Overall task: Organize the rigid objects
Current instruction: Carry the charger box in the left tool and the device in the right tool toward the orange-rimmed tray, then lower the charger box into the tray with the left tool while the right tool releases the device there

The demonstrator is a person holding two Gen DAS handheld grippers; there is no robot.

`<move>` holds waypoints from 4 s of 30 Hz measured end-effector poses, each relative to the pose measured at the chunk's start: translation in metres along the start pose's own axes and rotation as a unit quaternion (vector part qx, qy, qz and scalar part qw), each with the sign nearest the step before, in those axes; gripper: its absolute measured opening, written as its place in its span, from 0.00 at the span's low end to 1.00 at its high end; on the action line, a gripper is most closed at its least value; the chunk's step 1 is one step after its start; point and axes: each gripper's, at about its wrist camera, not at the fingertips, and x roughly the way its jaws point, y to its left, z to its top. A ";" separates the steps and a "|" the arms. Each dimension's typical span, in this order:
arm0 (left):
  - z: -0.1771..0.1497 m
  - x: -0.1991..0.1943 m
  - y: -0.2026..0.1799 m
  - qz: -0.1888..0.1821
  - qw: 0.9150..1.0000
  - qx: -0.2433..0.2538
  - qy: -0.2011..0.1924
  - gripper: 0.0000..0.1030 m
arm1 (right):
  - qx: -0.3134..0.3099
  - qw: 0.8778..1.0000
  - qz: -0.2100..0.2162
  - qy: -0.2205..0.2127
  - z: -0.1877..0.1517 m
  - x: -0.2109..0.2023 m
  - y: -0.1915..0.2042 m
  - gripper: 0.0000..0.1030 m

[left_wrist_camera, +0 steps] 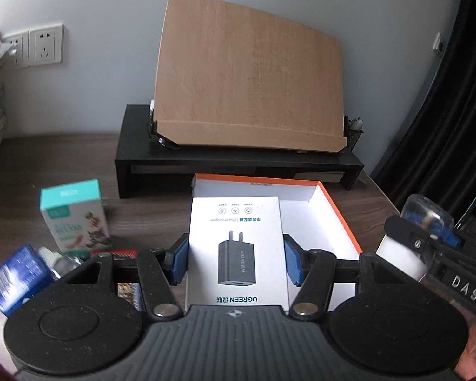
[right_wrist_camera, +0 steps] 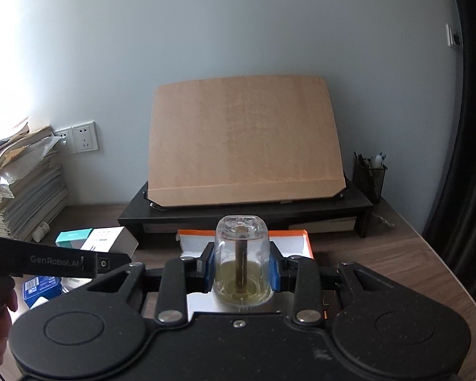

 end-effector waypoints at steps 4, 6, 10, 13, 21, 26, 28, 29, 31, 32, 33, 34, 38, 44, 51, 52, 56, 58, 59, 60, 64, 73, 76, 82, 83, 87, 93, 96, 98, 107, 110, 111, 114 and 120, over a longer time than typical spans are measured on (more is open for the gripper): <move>-0.004 0.006 -0.012 0.011 1.000 0.005 0.006 0.58 | 0.004 1.000 -0.005 0.003 0.002 0.004 -0.010 0.38; -0.006 0.008 -0.019 0.016 1.000 0.010 0.010 0.58 | 0.004 1.000 -0.008 0.000 0.003 0.002 -0.014 0.38; -0.008 0.014 -0.027 0.018 1.000 0.016 0.011 0.58 | 0.006 1.000 -0.010 -0.001 0.005 0.002 -0.022 0.38; -0.008 0.014 -0.031 0.016 1.000 0.015 0.008 0.58 | 0.004 1.000 -0.010 -0.003 0.005 0.002 -0.024 0.38; -0.012 0.016 -0.038 0.016 1.000 0.015 0.012 0.58 | 0.003 1.000 -0.010 0.000 0.006 0.004 -0.025 0.38; -0.014 0.018 -0.040 0.013 1.000 0.017 0.016 0.58 | 0.002 1.000 -0.010 0.004 0.005 0.006 -0.025 0.38; -0.015 0.019 -0.040 0.012 1.000 0.016 0.018 0.58 | 0.002 1.000 -0.009 0.005 0.006 0.007 -0.025 0.38; -0.015 0.019 -0.039 0.011 1.000 0.016 0.019 0.58 | 0.000 1.000 -0.009 0.005 0.006 0.007 -0.024 0.38; -0.016 0.020 -0.039 0.011 1.000 0.016 0.020 0.58 | -0.002 1.000 -0.008 0.004 0.007 0.007 -0.023 0.38; -0.016 0.020 -0.039 0.011 1.000 0.017 0.021 0.58 | -0.001 1.000 -0.008 0.003 0.007 0.007 -0.023 0.38; -0.016 0.021 -0.039 0.012 1.000 0.018 0.021 0.58 | -0.001 1.000 -0.008 0.003 0.007 0.007 -0.023 0.38; -0.016 0.021 -0.039 0.011 1.000 0.018 0.021 0.58 | -0.001 1.000 -0.009 0.003 0.006 0.007 -0.023 0.38; -0.017 0.022 -0.037 0.010 0.999 0.018 0.025 0.58 | -0.002 1.000 -0.010 0.005 0.006 0.008 -0.022 0.38; -0.018 0.019 -0.036 0.012 1.000 0.015 0.024 0.58 | -0.005 1.000 -0.010 0.005 0.008 0.009 -0.017 0.38; -0.019 0.014 -0.034 0.012 1.000 0.011 0.025 0.58 | -0.008 1.000 -0.007 0.007 0.008 0.008 -0.012 0.38; -0.019 0.014 -0.034 0.013 1.000 0.010 0.025 0.58 | -0.008 1.000 -0.008 0.007 0.008 0.008 -0.011 0.38; -0.020 0.013 -0.033 0.014 1.000 0.007 0.027 0.58 | -0.009 1.000 -0.006 0.008 0.008 0.007 -0.010 0.38; -0.021 0.012 -0.033 0.014 1.000 0.007 0.027 0.58 | -0.010 1.000 -0.005 0.009 0.008 0.007 -0.009 0.38; -0.021 0.011 -0.033 0.015 1.000 0.007 0.027 0.58 | -0.011 1.000 -0.005 0.009 0.007 0.007 -0.008 0.38; -0.021 0.011 -0.033 0.015 1.000 0.006 0.027 0.58 | -0.011 1.000 -0.005 0.009 0.007 0.006 -0.008 0.38; -0.022 0.011 -0.034 0.016 0.999 0.006 0.027 0.58 | -0.011 1.000 -0.005 0.008 0.007 0.006 -0.009 0.38; -0.022 0.012 -0.036 0.019 0.999 0.010 0.030 0.58 | -0.010 1.000 -0.006 0.012 0.006 0.007 -0.009 0.38; -0.022 0.013 -0.037 0.021 0.999 0.012 0.031 0.58 | -0.008 1.000 -0.004 0.012 0.006 0.008 -0.009 0.38; -0.021 0.014 -0.039 0.029 0.999 0.016 0.030 0.58 | -0.008 1.000 -0.003 0.012 0.006 0.008 -0.010 0.38; -0.022 0.014 -0.040 0.030 0.999 0.016 0.030 0.58 | -0.008 1.000 -0.004 0.012 0.006 0.008 -0.009 0.38; -0.021 0.016 -0.040 0.029 0.999 0.016 0.032 0.58 | -0.008 1.000 -0.004 0.014 0.006 0.011 -0.011 0.38; -0.020 0.022 -0.039 0.026 0.999 0.014 0.035 0.58 | -0.011 1.000 -0.005 0.021 0.007 0.018 -0.012 0.38; -0.019 0.027 -0.038 0.025 0.999 0.013 0.038 0.58 | -0.013 1.000 -0.006 0.026 0.007 0.024 -0.012 0.38; -0.018 0.030 -0.037 0.025 0.999 0.011 0.041 0.58 | -0.013 0.999 -0.007 0.031 0.006 0.028 -0.013 0.38; -0.015 0.049 -0.035 0.026 0.998 0.007 0.056 0.58 | -0.014 0.998 -0.015 0.054 0.004 0.056 -0.018 0.38; -0.015 0.056 -0.035 0.023 0.998 0.007 0.062 0.58 | -0.013 0.998 -0.022 0.062 0.002 0.068 -0.022 0.38; -0.015 0.058 -0.036 0.023 0.998 0.009 0.063 0.58 | -0.013 0.997 -0.023 0.066 0.002 0.072 -0.025 0.38; -0.014 0.065 -0.036 0.022 0.997 0.010 0.068 0.58 | -0.014 0.996 -0.029 0.077 0.001 0.086 -0.031 0.38; -0.010 0.080 -0.038 0.008 0.997 0.010 0.075 0.58 | -0.006 0.995 -0.035 0.099 0.003 0.112 -0.045 0.38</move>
